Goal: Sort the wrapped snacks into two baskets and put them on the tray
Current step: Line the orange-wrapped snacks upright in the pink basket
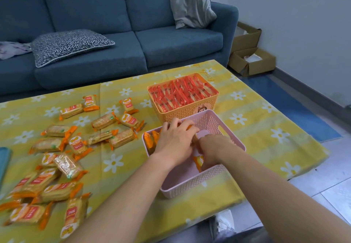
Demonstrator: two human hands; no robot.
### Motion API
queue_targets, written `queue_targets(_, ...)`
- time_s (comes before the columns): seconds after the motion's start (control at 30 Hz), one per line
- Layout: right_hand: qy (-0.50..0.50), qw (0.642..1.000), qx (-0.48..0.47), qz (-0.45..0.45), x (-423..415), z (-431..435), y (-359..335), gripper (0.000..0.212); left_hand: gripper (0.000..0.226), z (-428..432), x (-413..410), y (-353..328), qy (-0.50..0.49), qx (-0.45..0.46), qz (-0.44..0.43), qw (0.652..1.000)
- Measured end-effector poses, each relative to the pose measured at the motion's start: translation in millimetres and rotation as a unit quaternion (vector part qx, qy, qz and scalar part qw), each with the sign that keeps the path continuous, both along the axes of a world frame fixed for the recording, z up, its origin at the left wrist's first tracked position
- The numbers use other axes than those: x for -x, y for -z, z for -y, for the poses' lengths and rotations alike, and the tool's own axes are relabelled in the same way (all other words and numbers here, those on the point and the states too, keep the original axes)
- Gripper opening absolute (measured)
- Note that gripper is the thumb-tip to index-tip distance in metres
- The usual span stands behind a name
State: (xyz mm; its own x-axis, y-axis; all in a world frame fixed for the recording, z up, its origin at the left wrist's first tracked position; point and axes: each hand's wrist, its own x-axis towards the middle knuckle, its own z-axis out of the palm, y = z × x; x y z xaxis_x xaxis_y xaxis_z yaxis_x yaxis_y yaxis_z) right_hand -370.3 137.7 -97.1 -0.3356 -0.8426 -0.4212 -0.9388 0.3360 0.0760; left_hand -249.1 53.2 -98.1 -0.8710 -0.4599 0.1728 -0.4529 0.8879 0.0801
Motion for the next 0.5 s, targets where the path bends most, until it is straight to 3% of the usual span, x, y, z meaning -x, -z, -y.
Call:
queue_targets(0.17,0.021,0.989,0.148,0.018,10.3,-2.1,-16.3,0.019,0.054,3.3,-1.1,-0.6,-0.016,-0.034,-0.015,0.999)
queue_targets(0.27,0.042,0.966,0.247,0.072,17.4,2.6,-24.4,0.029,0.058,5.1,-2.0,0.1,-0.031,-0.047,-0.027,0.998)
queue_targets(0.33,0.051,0.962,0.259,0.077,16.3,4.9,-25.4,0.036,0.054,5.1,-1.8,1.5,-0.034,-0.05,-0.037,0.998)
queue_targets(0.5,0.121,0.94,0.288,0.137,15.2,10.4,-14.8,0.032,0.048,6.2,2.5,0.5,-0.04,-0.072,-0.073,0.994)
